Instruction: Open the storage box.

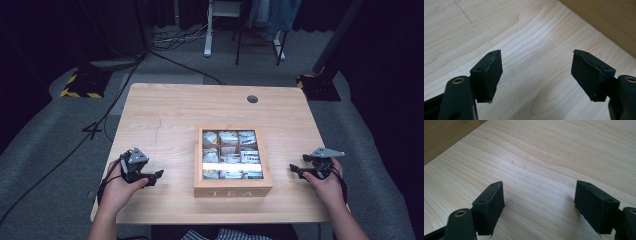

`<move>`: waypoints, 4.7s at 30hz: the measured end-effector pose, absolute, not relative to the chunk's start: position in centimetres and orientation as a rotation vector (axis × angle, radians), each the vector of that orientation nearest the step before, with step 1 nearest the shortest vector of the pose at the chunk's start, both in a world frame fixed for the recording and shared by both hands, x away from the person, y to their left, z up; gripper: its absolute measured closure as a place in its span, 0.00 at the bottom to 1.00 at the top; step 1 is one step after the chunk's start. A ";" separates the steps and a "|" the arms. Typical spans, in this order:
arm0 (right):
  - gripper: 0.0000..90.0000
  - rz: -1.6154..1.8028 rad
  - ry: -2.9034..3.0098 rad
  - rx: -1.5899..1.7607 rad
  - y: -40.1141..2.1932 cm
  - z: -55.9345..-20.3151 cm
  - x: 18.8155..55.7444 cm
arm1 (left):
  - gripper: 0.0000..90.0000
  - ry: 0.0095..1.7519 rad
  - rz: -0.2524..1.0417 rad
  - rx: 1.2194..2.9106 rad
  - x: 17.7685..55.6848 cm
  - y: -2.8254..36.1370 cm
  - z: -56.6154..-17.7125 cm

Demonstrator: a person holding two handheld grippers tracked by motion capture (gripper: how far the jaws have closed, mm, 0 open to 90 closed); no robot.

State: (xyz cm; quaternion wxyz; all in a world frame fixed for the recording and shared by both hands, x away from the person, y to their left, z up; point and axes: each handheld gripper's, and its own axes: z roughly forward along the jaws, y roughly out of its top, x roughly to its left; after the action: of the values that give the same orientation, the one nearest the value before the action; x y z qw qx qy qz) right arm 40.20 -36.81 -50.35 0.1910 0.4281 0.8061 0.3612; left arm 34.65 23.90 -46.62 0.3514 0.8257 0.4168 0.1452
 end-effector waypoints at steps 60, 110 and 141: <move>0.25 1.017 2.271 1.198 -36.8 -50.4 40.2 | 0.20 0.772 0.203 2.138 30.4 12.3 -43.4; 0.25 1.016 2.274 1.197 -36.8 -50.4 40.2 | 0.68 0.817 0.151 2.279 30.1 12.4 -42.5; 0.25 1.018 2.272 1.198 -36.8 -50.4 40.2 | 0.85 0.754 0.246 2.111 30.0 13.9 -38.9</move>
State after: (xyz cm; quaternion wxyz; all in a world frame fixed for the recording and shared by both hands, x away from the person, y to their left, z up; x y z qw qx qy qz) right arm 40.23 -36.77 -50.38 0.1882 0.4260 0.8075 0.3620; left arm 29.97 13.90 -38.85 0.4287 0.8457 0.3020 0.0986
